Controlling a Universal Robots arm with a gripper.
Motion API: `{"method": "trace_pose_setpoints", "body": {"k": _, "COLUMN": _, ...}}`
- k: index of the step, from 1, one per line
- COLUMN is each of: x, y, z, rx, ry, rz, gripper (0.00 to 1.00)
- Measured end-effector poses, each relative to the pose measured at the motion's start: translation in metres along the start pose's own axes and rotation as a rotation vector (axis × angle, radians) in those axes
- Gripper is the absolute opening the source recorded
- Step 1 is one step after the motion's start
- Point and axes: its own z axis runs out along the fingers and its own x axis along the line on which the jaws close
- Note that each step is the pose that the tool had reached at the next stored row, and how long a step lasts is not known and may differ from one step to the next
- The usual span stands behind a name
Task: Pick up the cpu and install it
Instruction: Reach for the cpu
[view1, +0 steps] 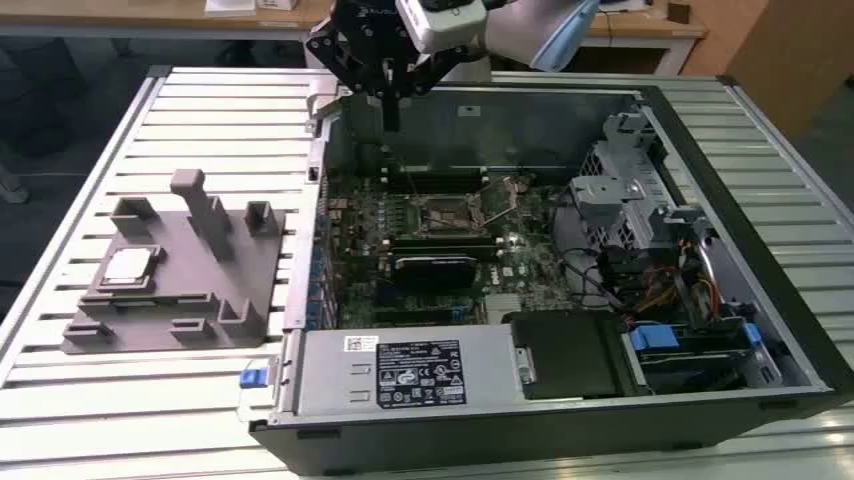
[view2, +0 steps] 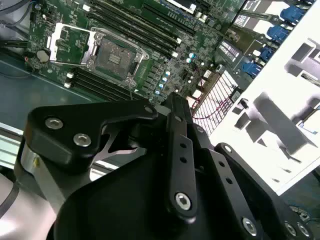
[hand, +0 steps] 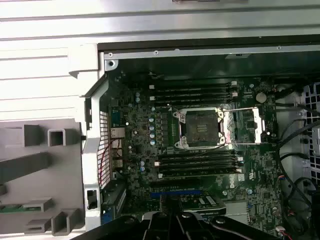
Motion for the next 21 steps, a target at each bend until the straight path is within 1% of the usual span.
{"method": "trace_pose_setpoints", "body": {"k": 8, "x": 0.0013, "y": -0.0001, "z": -0.0001, "rx": 0.0, "ry": 0.0, "rz": 0.0, "gripper": 0.11}}
{"method": "trace_pose_setpoints", "body": {"k": 21, "x": 0.009, "y": -0.0005, "z": -0.0001, "rx": 0.0, "ry": 0.0, "rz": 0.0, "gripper": 0.11}}
